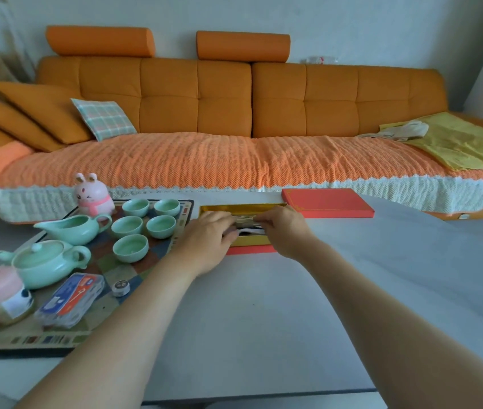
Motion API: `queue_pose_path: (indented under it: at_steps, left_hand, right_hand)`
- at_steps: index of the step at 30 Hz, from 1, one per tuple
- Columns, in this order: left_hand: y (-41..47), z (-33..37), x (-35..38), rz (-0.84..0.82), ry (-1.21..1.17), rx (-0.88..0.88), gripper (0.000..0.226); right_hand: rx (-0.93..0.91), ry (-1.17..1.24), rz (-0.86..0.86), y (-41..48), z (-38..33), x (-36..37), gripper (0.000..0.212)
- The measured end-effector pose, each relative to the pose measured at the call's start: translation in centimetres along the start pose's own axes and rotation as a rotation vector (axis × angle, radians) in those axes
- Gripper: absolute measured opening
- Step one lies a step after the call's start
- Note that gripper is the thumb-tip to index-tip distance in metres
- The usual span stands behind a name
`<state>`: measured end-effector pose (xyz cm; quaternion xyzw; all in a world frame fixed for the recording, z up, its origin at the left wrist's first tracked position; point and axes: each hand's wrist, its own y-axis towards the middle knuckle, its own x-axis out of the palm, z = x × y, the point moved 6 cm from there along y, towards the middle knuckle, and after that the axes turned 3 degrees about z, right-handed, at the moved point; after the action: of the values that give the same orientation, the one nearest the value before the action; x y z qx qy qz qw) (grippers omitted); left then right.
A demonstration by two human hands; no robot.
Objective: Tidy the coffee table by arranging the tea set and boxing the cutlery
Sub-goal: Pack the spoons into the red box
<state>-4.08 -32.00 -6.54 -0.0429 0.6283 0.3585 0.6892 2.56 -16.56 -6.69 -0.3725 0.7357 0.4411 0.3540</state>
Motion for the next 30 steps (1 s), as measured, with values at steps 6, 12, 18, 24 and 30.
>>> queue_pose_path:
  at_steps: [6,12,18,24,30]
  left_hand:
    - [-0.4,0.0,1.0,-0.138,0.139,0.009,0.057]
    - [-0.4,0.4,1.1,-0.164,0.115,-0.018,0.062]
    - [0.5,2.1,-0.1,-0.037,0.013,-0.017,0.060]
    - [3.9,6.6,0.8,0.020,-0.097,-0.013,0.050]
    - [11.1,11.2,5.0,-0.118,0.081,0.016,0.054]
  right_hand:
    - [-0.015,0.014,0.000,-0.2,-0.3,-0.1,0.031]
    - [-0.098,0.047,-0.021,-1.6,-0.2,-0.3,0.028]
    - [-0.006,0.072,0.117,-1.6,2.8,-3.4,0.032]
    - [0.162,0.001,0.056,-1.3,8.6,-4.6,0.037]
    - [0.301,-0.176,0.040,-0.8,14.5,-5.6,0.049]
